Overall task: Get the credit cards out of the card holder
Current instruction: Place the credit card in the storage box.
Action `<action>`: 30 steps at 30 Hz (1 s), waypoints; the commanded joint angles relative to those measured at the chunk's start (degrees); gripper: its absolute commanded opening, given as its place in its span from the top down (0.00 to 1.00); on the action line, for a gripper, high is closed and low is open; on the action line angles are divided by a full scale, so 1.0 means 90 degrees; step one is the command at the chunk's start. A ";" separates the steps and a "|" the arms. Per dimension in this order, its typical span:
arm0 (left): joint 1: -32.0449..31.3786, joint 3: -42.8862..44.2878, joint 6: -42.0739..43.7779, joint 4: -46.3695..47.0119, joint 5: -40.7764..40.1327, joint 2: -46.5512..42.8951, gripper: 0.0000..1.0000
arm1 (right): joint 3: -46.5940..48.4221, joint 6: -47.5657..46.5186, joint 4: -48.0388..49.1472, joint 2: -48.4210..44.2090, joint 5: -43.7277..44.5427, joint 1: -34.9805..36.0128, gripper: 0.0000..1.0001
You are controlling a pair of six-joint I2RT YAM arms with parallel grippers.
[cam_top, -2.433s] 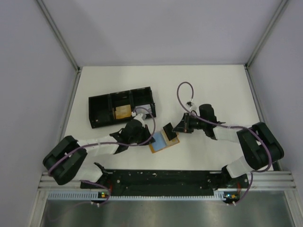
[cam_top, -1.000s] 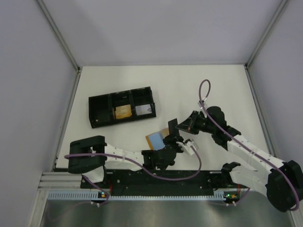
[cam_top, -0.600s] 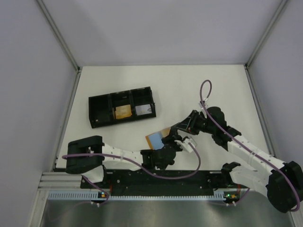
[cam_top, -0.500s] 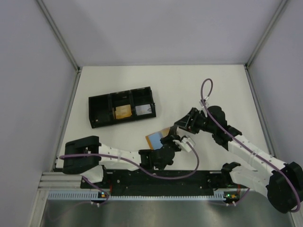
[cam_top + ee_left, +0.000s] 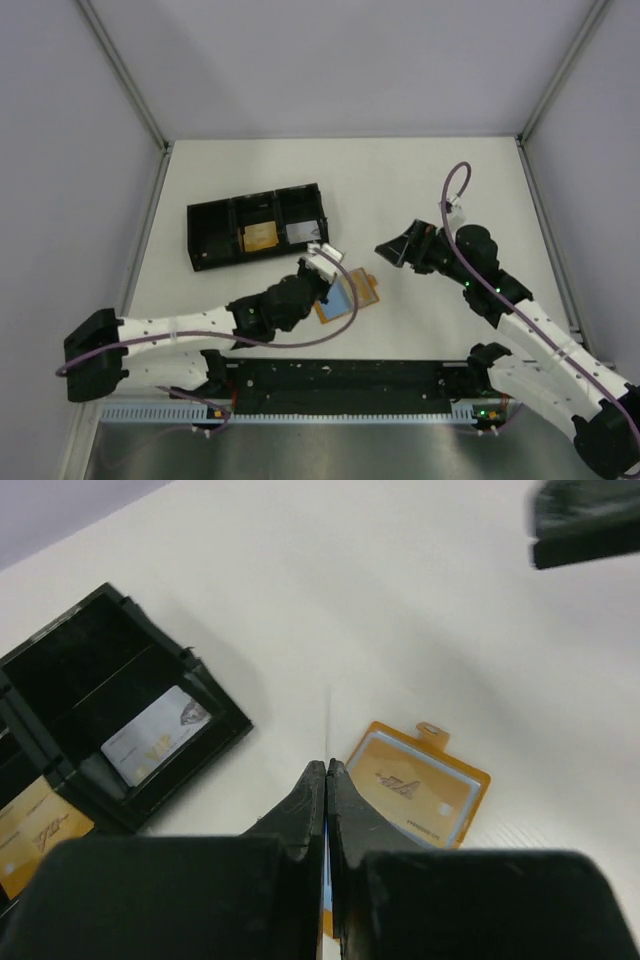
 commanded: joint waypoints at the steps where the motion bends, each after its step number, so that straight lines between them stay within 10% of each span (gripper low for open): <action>1: 0.1111 -0.0335 -0.1481 -0.0556 0.1689 -0.1207 1.00 | 0.0151 -0.0964 -0.0158 -0.0361 0.0488 -0.0038 0.12; 11: 0.3281 -0.0122 -0.1806 -0.1464 0.5056 -0.2060 1.00 | -0.0299 -0.1950 0.0769 -0.0293 -0.0574 -0.0038 0.11; 30: 0.3370 0.2534 0.1504 -0.4579 0.9006 -0.0321 1.00 | 0.0696 -0.5389 0.1025 0.0878 -0.4013 0.1133 0.34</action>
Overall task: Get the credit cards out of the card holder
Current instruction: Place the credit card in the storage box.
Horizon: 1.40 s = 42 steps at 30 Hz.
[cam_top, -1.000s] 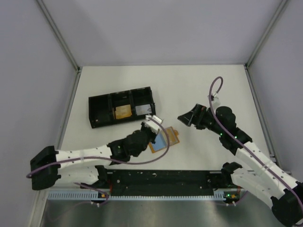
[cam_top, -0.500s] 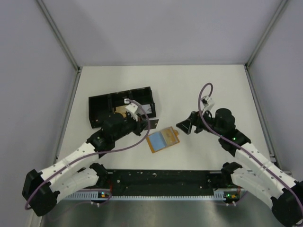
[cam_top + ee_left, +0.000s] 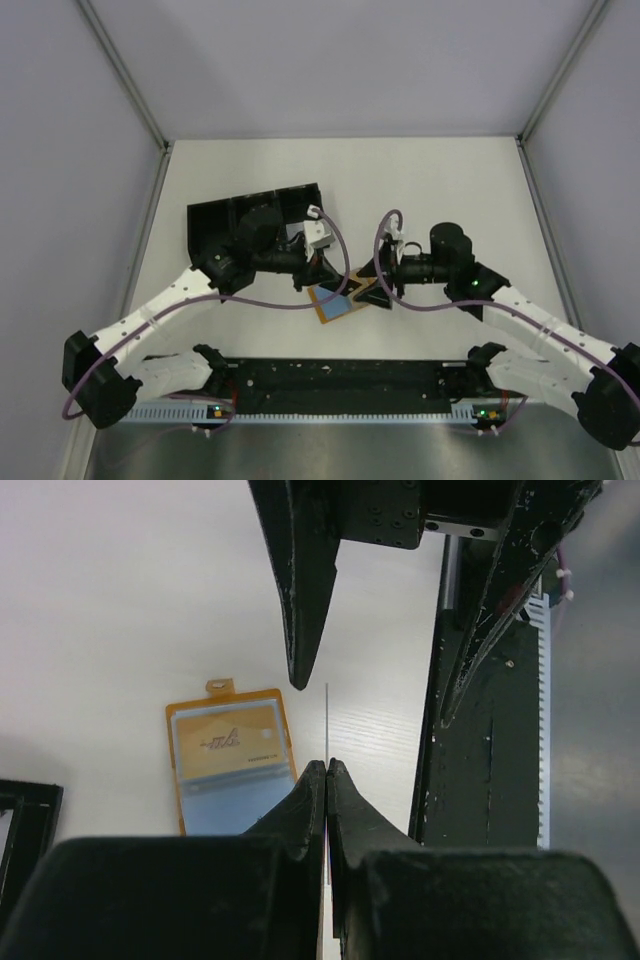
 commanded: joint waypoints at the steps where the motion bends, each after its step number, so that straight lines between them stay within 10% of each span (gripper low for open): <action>1: 0.0011 0.0643 0.0981 -0.0837 0.0904 0.0237 1.00 | 0.0692 -0.1064 0.0177 0.0206 -0.0900 0.0210 0.36; 12: 0.0002 0.1435 0.1509 -0.1932 0.1159 0.0590 1.00 | 0.1513 -0.1787 -0.0771 0.1036 -0.0833 0.0660 0.61; 19: -0.0028 0.1552 0.1529 -0.2128 0.1061 0.0609 1.00 | 0.1679 -0.1827 -0.0957 0.1135 -0.0609 0.0758 1.00; 25: -0.0018 0.1172 0.0584 -0.1348 -0.0458 -0.0150 0.50 | 0.1358 -0.1174 -0.0295 0.0774 0.0093 0.0767 1.00; 35: 0.0011 -0.2652 -0.3321 0.4419 -0.2785 -0.3138 0.25 | -0.0497 0.2399 0.4448 -0.0242 0.2544 0.0689 1.00; 42: -0.0018 -0.3682 -0.4563 0.6688 -0.2669 -0.3074 0.26 | -0.1221 0.4100 0.7321 0.0157 0.3434 0.0728 1.00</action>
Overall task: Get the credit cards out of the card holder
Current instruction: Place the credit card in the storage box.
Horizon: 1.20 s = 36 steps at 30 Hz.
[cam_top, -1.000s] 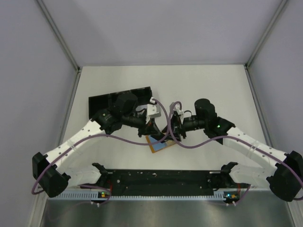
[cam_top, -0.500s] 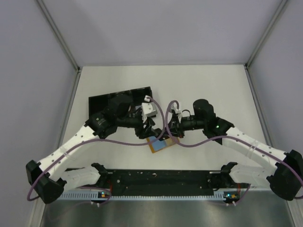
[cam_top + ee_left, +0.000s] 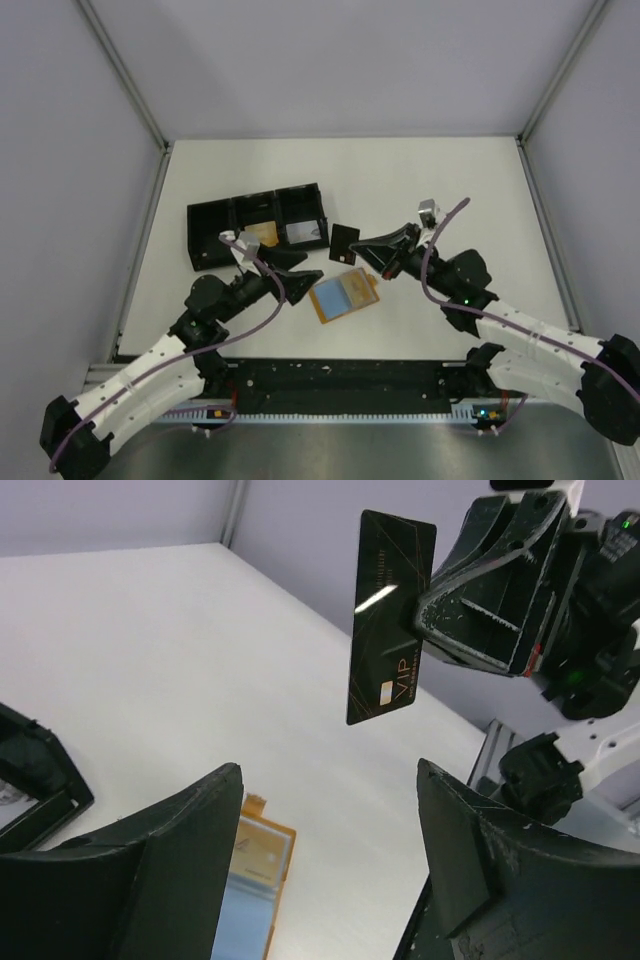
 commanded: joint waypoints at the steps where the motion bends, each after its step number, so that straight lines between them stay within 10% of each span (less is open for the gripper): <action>1: -0.0020 -0.0114 -0.1296 0.2476 -0.0192 0.0300 0.26 | -0.0182 0.1444 0.2697 0.0289 0.0778 0.0063 1.00; 13: -0.0196 0.0100 -0.2263 0.4235 -0.0144 0.1589 0.33 | -0.0084 0.1807 0.3500 0.0690 0.0856 0.0209 1.00; 25: -0.0284 0.0637 -0.1893 0.3845 0.0344 0.1844 0.38 | -0.0016 0.1846 0.3285 0.0690 0.0544 0.0248 1.00; 36: -0.0284 0.1057 -0.1883 0.3728 0.0950 0.2225 0.75 | 0.0072 0.1875 0.3373 0.0749 0.0240 0.0239 1.00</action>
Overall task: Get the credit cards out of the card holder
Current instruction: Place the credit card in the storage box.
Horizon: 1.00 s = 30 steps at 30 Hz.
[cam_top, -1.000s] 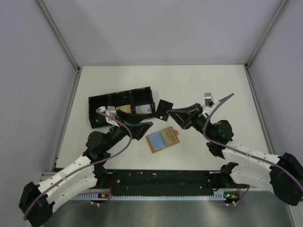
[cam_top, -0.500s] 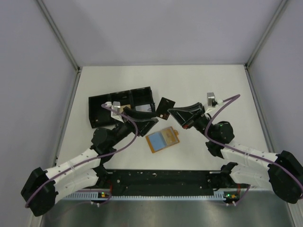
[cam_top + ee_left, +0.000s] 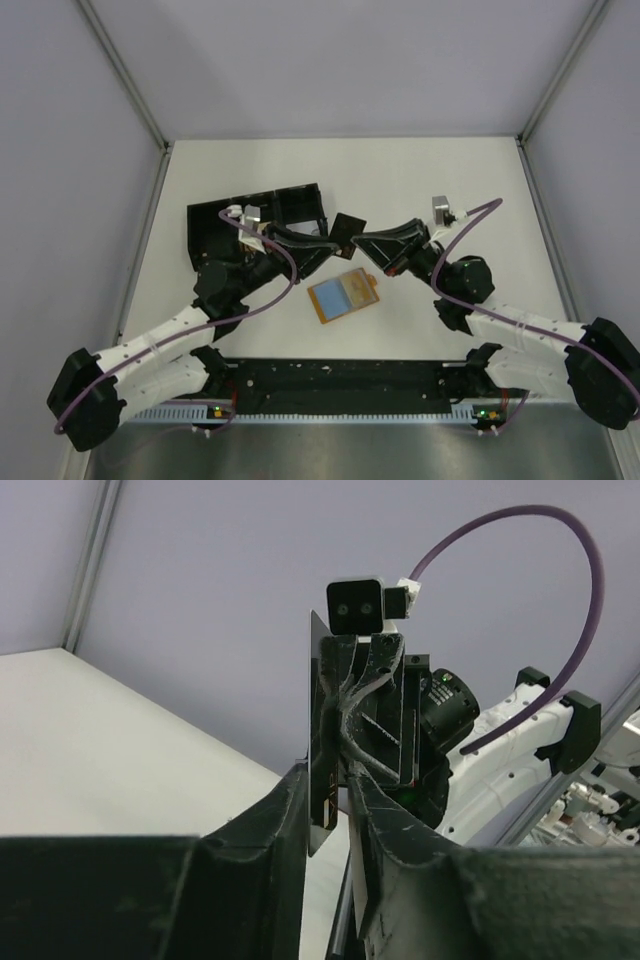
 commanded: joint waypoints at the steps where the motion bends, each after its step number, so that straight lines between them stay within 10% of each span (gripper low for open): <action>1: -0.0031 0.0307 0.0082 0.0127 0.0345 0.0059 0.82 | 0.0249 0.0027 0.0332 0.0015 -0.0153 0.0095 1.00; 5: -0.0022 0.0297 0.0423 -0.0204 0.0190 -0.0136 1.00 | 0.0259 -0.0177 -0.0056 -0.0082 -0.0318 0.0076 0.96; 13: 0.0086 0.1272 0.2344 -0.3854 0.0763 -0.0810 1.00 | 0.0824 -0.1533 -0.3665 -0.1243 -0.1781 -0.0938 0.35; 21: 0.0086 0.2961 0.4250 -0.7263 0.2239 -0.0021 1.00 | 0.2367 -0.4375 -0.7839 -0.1606 -0.2975 -0.1086 0.30; 30: 0.0086 0.3871 0.5414 -0.8790 0.2698 0.0469 1.00 | 0.2788 -0.5012 -0.8662 -0.1284 -0.4185 -0.1076 0.36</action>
